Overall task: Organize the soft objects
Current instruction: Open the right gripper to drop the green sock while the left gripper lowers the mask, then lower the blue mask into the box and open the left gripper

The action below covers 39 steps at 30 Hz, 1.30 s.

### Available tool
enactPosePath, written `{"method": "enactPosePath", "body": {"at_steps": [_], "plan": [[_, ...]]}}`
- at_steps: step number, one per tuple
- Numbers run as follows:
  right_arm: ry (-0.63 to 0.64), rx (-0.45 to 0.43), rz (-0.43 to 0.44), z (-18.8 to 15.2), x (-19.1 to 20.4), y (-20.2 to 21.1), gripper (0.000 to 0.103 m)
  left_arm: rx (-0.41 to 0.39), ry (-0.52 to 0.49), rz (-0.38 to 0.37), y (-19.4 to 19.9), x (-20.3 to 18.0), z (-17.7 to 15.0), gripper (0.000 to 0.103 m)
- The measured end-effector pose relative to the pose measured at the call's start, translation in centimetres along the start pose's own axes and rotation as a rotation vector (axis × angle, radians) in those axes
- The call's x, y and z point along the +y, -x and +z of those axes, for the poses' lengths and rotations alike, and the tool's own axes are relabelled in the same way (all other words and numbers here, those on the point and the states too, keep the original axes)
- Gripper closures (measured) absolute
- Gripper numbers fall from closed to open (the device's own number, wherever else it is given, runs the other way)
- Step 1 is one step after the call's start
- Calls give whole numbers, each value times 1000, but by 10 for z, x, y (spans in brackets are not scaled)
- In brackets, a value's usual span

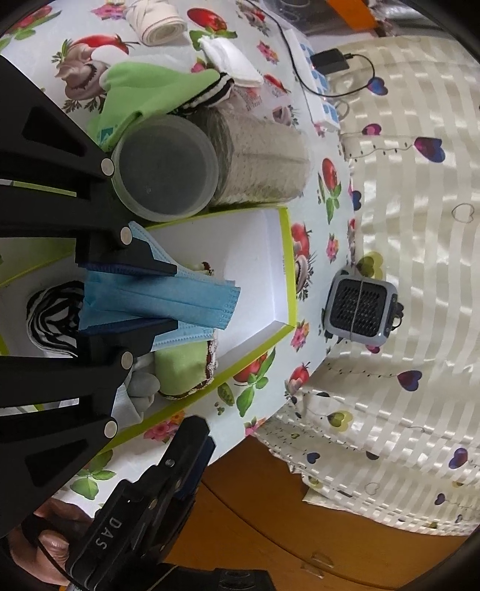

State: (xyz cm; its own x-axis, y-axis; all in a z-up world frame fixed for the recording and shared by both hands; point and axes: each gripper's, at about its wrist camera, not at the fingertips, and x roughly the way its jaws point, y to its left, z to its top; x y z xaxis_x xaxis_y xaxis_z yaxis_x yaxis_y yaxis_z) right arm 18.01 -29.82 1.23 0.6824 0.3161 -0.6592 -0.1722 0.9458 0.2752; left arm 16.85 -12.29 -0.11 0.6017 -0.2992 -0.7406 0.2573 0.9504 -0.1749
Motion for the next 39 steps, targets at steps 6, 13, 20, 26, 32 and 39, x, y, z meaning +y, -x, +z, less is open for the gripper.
{"method": "enactPosePath", "body": {"at_steps": [6, 13, 20, 26, 32, 39], "plan": [[6, -7, -8, -2, 3, 13, 66, -26, -10, -10, 11, -3, 0, 74], [13, -24, -12, -6, 8, 30, 66, -23, -19, -16, 10, -2, -2, 72], [29, -37, -24, -10, 15, 43, 66, -52, -19, -27, 34, -3, -8, 72], [58, -41, -18, -14, 26, 51, 66, -79, -14, -16, 56, 2, -17, 72], [82, -46, -8, -18, 39, 61, 66, -107, 0, 14, 79, 14, -26, 72], [123, -43, 7, -26, 57, 71, 66, -128, 43, 56, 103, 37, -44, 72]]}}
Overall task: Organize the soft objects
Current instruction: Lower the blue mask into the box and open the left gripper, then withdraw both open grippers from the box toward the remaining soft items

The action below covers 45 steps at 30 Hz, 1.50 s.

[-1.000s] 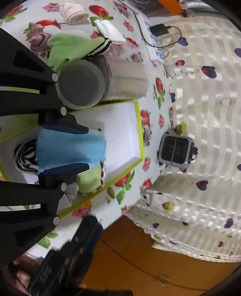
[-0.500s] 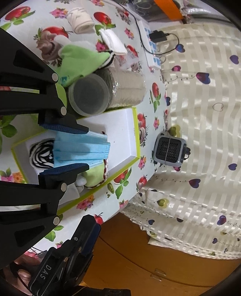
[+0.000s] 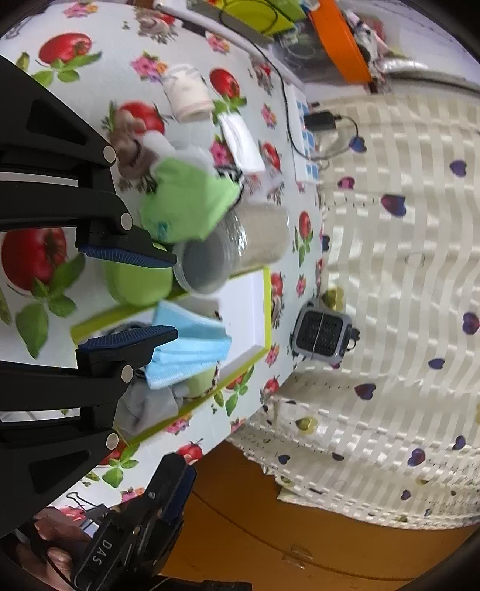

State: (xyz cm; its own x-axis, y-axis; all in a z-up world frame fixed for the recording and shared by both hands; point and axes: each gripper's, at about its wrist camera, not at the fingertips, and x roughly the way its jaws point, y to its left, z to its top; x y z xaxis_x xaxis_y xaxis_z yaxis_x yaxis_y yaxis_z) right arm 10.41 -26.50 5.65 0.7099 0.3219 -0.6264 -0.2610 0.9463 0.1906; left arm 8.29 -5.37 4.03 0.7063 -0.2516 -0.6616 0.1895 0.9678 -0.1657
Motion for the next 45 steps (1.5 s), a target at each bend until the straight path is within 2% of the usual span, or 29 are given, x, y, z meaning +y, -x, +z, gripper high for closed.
{"method": "enactPosePath", "body": {"at_steps": [19, 35, 45], "plan": [[50, -23, 8, -14, 24, 22, 66, -12, 72, 77, 34, 47, -27, 72], [99, -18, 41, -10, 37, 8, 66, 9, 118, 103, 26, 77, -28, 72], [135, 15, 105, -4, 54, -12, 66, 29, 146, 136, 16, 92, -28, 72]]}}
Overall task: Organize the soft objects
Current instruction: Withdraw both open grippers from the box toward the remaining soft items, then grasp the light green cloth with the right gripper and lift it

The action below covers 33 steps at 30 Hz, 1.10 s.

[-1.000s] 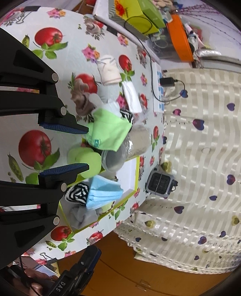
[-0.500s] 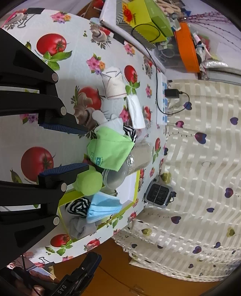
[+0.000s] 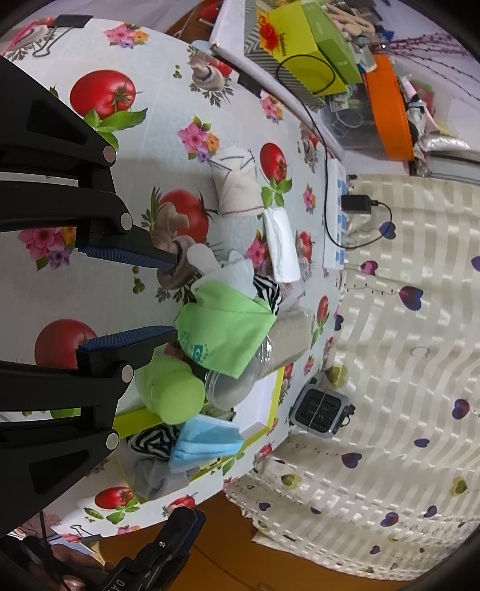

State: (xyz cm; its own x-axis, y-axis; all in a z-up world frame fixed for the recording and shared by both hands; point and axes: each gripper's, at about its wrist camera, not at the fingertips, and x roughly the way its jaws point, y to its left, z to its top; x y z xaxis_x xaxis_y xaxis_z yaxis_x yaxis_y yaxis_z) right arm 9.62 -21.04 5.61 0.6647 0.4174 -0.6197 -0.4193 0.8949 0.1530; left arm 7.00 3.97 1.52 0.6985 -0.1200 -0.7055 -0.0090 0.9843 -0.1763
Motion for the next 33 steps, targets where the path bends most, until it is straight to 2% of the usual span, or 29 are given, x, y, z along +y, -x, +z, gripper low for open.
{"method": "enactPosePath", "body": {"at_steps": [14, 33], "plan": [[61, 30, 72, 21, 21, -39, 66, 16, 34, 28, -15, 16, 3, 72], [159, 103, 128, 53, 49, -116, 66, 32, 105, 43, -30, 51, 4, 72]]}}
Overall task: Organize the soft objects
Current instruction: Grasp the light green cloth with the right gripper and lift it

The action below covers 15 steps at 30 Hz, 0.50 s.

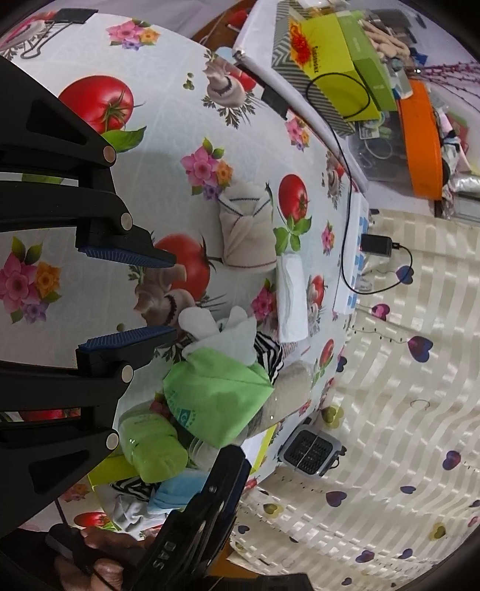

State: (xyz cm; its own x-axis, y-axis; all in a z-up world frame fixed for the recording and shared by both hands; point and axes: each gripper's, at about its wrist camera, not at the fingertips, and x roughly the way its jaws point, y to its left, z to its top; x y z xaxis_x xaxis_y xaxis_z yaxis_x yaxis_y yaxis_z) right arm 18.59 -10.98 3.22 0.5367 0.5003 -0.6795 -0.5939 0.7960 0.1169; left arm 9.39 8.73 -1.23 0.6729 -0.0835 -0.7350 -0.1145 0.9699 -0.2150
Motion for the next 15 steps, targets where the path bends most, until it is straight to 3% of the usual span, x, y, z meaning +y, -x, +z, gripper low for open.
{"method": "enactPosePath", "body": {"at_steps": [8, 13, 14, 15], "plan": [[1, 63, -27, 5, -4, -32, 66, 13, 23, -9, -9, 10, 2, 72], [28, 92, 1, 3, 4, -42, 67, 21, 35, -11, -13, 15, 2, 72], [33, 94, 3, 3, 6, -43, 73, 23, 37, -11, -14, 16, 2, 72], [41, 93, 3, 3, 8, -44, 88, 24, 38, -11, -15, 17, 2, 72]]}}
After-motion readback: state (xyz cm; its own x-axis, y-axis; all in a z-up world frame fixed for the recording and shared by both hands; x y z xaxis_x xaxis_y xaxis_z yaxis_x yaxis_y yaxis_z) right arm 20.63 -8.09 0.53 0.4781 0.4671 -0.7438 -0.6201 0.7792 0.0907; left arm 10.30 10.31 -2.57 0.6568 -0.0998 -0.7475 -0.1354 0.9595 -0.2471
